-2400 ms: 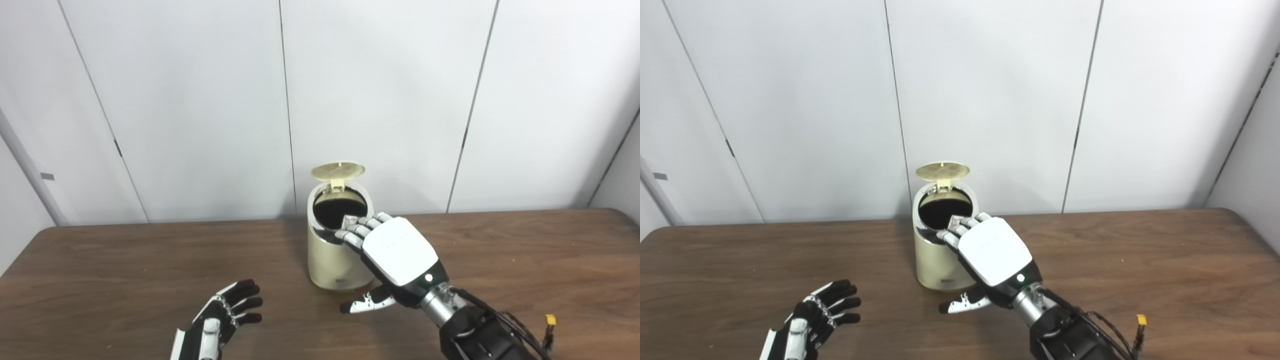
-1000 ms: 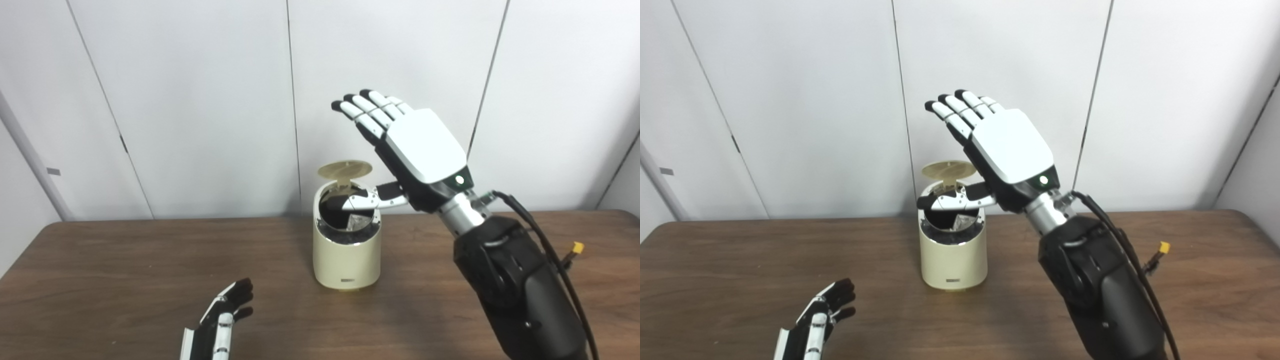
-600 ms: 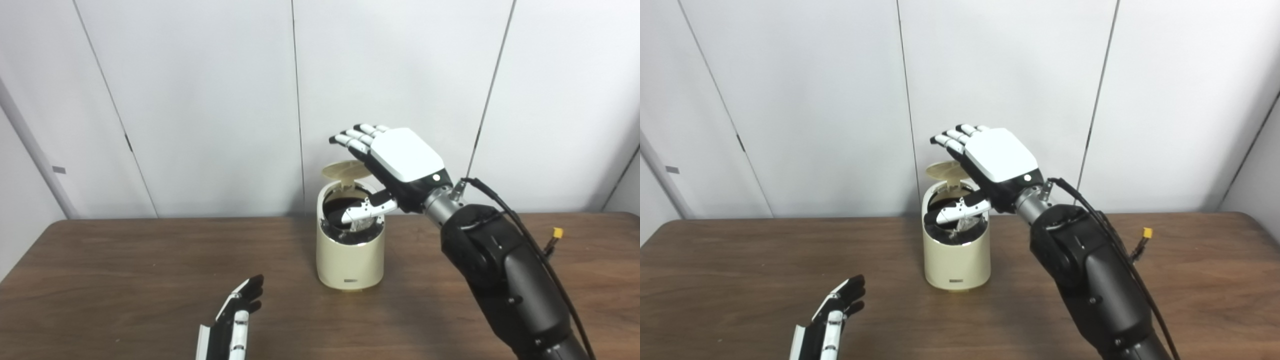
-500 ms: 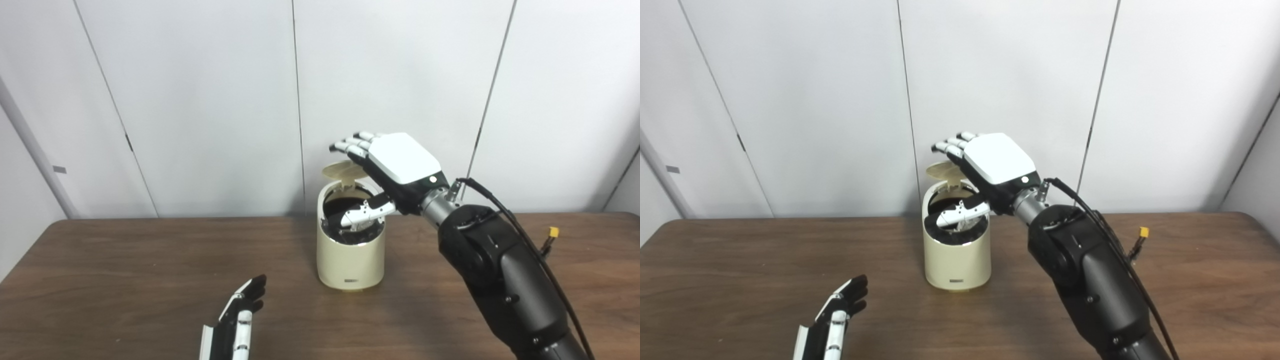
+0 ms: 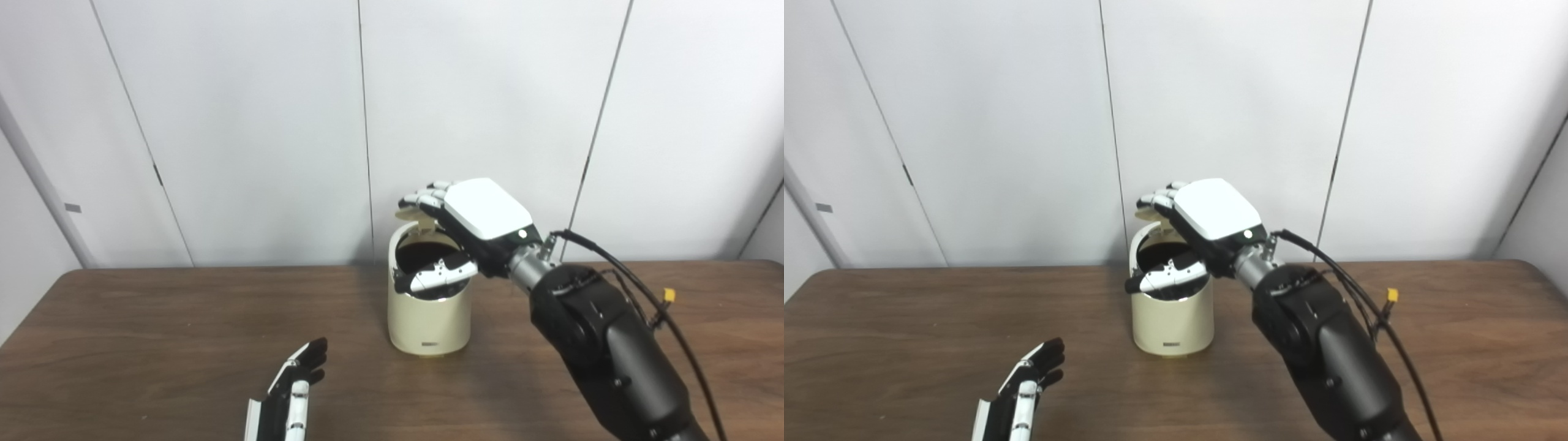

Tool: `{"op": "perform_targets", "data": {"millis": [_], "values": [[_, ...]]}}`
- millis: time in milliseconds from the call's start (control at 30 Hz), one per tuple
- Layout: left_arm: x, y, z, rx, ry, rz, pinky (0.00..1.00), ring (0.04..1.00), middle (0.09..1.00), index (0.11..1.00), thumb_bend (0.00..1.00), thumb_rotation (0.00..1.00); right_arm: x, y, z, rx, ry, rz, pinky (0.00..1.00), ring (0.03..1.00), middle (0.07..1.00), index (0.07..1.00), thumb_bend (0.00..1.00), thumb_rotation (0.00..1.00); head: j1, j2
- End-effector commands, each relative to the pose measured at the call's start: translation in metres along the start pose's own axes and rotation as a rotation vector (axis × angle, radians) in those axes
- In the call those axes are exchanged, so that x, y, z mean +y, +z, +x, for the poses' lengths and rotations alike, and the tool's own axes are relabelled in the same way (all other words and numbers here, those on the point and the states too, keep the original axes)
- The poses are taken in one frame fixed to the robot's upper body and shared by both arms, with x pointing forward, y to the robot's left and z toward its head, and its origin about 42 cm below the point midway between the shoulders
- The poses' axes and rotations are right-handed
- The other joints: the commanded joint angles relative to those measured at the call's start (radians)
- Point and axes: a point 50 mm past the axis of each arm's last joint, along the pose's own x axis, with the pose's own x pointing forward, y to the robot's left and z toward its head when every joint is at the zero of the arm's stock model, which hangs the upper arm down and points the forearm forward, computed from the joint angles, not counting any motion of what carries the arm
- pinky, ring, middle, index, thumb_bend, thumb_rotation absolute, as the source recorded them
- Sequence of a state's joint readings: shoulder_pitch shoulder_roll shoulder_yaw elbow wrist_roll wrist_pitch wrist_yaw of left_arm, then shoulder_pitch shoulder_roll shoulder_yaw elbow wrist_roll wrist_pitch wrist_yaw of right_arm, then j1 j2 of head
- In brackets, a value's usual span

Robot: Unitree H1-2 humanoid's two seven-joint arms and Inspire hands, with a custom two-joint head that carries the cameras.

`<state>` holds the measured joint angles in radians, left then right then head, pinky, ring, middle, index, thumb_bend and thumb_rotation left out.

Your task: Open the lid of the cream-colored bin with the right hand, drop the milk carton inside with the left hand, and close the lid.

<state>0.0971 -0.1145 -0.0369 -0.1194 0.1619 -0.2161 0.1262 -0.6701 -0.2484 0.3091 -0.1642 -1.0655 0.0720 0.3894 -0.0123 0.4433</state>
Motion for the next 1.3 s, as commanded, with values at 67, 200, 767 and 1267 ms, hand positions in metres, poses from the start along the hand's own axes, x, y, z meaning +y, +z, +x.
{"op": "perform_targets", "data": {"millis": [67,200,767,1267], "values": [[0.002,0.001,-0.001,-0.021,0.001,0.005,0.81,0.838,0.840,0.828,0.23,0.96,-0.020,0.010,-0.007,-0.045,-0.102,0.000,0.80,0.803,0.759,0.734,0.79,0.91,-0.001,0.005],[0.001,0.002,0.000,-0.025,0.001,-0.012,0.82,0.838,0.842,0.828,0.23,0.93,-0.016,0.019,-0.021,-0.062,-0.099,0.027,0.78,0.777,0.735,0.710,0.77,0.91,-0.004,0.013],[-0.011,0.016,-0.003,-0.031,-0.030,0.019,0.82,0.853,0.841,0.820,0.25,0.91,0.025,0.002,-0.041,0.041,0.044,0.103,0.79,0.812,0.762,0.738,0.75,0.84,-0.005,0.052],[-0.015,0.027,-0.011,-0.020,-0.031,0.032,0.81,0.857,0.840,0.815,0.24,0.90,0.059,-0.022,-0.038,0.137,0.146,0.163,0.81,0.870,0.819,0.798,0.72,0.78,0.011,0.082]]}}
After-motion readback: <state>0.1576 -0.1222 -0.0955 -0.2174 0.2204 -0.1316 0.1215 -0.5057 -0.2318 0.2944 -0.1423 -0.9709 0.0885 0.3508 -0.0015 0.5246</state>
